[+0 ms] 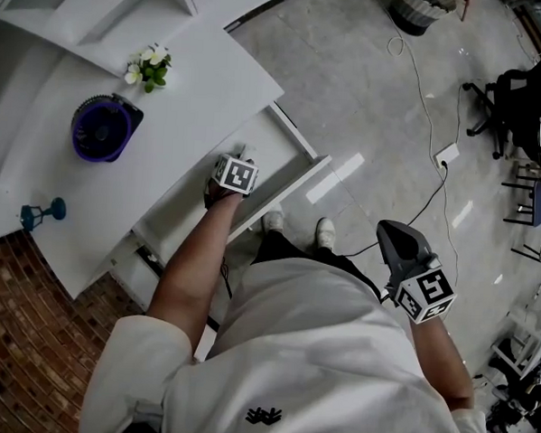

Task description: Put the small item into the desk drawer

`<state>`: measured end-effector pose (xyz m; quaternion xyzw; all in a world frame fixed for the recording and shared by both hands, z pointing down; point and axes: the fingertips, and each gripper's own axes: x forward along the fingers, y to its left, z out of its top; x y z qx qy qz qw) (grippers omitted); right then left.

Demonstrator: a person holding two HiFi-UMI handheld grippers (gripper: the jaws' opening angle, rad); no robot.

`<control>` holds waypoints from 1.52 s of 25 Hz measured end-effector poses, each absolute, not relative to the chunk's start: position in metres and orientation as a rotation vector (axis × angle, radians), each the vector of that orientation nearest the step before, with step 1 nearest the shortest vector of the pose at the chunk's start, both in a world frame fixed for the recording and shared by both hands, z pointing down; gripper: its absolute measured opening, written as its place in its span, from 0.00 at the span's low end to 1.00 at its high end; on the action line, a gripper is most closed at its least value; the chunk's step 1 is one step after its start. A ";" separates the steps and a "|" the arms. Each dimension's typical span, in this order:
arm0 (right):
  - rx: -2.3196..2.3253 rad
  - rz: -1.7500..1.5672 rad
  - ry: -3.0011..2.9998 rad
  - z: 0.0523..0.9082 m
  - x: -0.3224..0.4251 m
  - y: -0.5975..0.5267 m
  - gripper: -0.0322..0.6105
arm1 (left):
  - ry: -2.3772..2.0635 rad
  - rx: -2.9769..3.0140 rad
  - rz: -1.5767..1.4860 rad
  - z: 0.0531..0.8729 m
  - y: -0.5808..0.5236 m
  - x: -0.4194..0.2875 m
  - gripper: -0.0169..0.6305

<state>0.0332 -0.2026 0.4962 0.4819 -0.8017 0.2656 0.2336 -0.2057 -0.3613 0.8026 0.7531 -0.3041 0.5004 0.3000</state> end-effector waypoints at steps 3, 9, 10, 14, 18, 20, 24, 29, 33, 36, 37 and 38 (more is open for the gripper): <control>1.337 0.742 -2.185 0.497 0.039 -0.199 0.07 | -0.830 2.000 1.348 0.807 -0.366 -0.205 0.23; 1.352 0.756 -2.168 0.499 0.047 -0.194 0.07 | -0.846 1.998 1.392 0.817 -0.370 -0.203 0.24; 1.352 0.755 -2.168 0.499 0.048 -0.194 0.07 | -0.843 1.996 1.401 0.815 -0.369 -0.202 0.24; 1.345 0.754 -2.173 0.497 0.051 -0.193 0.07 | -0.858 2.004 1.401 0.809 -0.369 -0.200 0.27; 1.328 0.749 -2.188 0.498 0.052 -0.193 0.07 | -0.876 2.005 1.410 0.806 -0.368 -0.204 0.28; 1.313 0.744 -2.202 0.498 0.052 -0.194 0.07 | -0.900 2.016 1.402 0.798 -0.369 -0.205 0.28; 1.294 0.726 -2.235 0.497 0.055 -0.196 0.07 | -0.963 2.049 1.385 0.781 -0.374 -0.206 0.28; 1.257 0.703 -2.290 0.495 0.061 -0.195 0.07 | -1.043 2.062 1.359 0.755 -0.369 -0.207 0.28; 1.208 0.679 -2.340 0.490 0.070 -0.195 0.07 | -1.098 2.058 1.315 0.730 -0.357 -0.203 0.27; 1.182 0.662 -2.380 0.486 0.077 -0.196 0.07 | -1.127 2.051 1.288 0.716 -0.345 -0.200 0.27; 1.170 0.656 -2.394 0.485 0.079 -0.197 0.07 | -1.145 2.052 1.269 0.710 -0.342 -0.198 0.27; 1.157 0.651 -2.408 0.484 0.081 -0.196 0.07 | -1.164 2.054 1.252 0.703 -0.338 -0.197 0.26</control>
